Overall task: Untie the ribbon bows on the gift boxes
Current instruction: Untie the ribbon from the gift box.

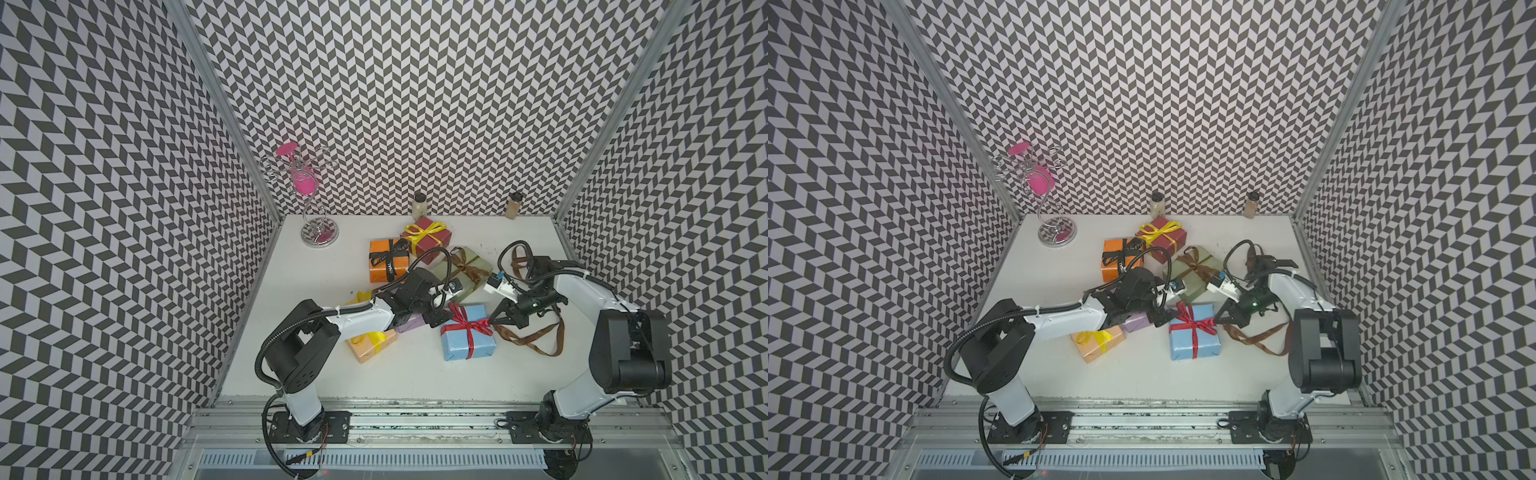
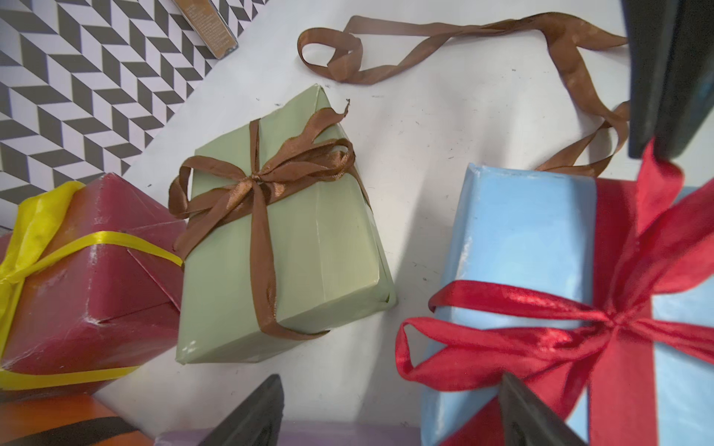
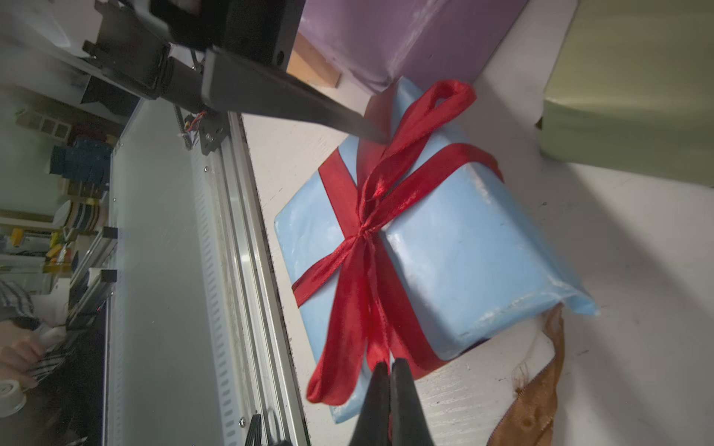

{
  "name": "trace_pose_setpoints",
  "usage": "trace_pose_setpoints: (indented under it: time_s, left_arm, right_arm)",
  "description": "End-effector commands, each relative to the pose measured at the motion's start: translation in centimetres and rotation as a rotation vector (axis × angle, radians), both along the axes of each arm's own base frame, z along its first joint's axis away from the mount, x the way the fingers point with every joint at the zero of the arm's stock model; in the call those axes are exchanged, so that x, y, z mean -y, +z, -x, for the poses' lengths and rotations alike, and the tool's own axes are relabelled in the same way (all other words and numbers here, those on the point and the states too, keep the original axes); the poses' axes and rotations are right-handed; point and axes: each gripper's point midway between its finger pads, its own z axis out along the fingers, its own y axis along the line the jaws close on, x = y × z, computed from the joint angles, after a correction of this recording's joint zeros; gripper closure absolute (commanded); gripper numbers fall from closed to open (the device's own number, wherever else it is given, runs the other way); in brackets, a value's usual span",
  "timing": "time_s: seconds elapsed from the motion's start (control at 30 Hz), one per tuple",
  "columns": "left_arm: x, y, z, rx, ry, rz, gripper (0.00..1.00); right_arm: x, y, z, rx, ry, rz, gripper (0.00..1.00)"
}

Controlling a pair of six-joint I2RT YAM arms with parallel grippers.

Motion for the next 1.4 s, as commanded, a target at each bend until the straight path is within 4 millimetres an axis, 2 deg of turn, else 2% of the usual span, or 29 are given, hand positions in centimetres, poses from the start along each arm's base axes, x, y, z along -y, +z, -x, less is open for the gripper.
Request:
trace_pose_setpoints:
  time_s: [0.0,0.1,0.27,0.3,0.43,0.63,0.87,1.03,1.2,1.37]
  left_arm:
    - [-0.4,0.1,0.6,0.030,-0.018,-0.015,0.12]
    - [-0.4,0.3,1.0,0.029,-0.035,-0.008,0.12]
    - [-0.1,1.3,3.0,0.013,-0.130,0.029,0.12]
    - [0.0,1.3,3.1,0.010,-0.136,0.028,0.08]
    - [0.1,0.9,1.5,0.013,-0.056,0.014,0.08]
    - [0.8,2.0,-0.7,0.036,0.025,0.038,0.12]
    - [0.3,2.1,-0.4,0.054,0.026,0.046,0.25]
    - [-0.1,1.5,0.4,0.068,-0.010,0.019,0.50]
    - [-1.0,0.4,1.5,0.075,-0.042,-0.017,0.53]
    - [-1.0,-0.1,2.5,0.078,-0.070,-0.034,0.67]
  right_arm:
    - [0.3,2.0,-2.2,0.103,-0.054,-0.003,1.00]
    - [0.5,2.6,-3.2,0.142,-0.082,0.003,1.00]
    - [0.5,2.7,-3.6,0.143,-0.098,0.003,1.00]
    - [0.6,2.6,-3.6,0.141,-0.100,0.006,1.00]
    - [0.7,2.6,-3.5,0.142,-0.099,0.016,1.00]
    - [0.7,2.6,-3.1,0.138,-0.092,0.017,1.00]
    - [0.7,2.2,-2.9,0.136,-0.091,0.017,1.00]
    - [0.6,2.3,-3.0,0.136,-0.095,0.012,1.00]
    - [0.6,2.3,-3.0,0.141,-0.097,0.014,1.00]
    - [0.6,2.4,-3.1,0.144,-0.104,0.009,1.00]
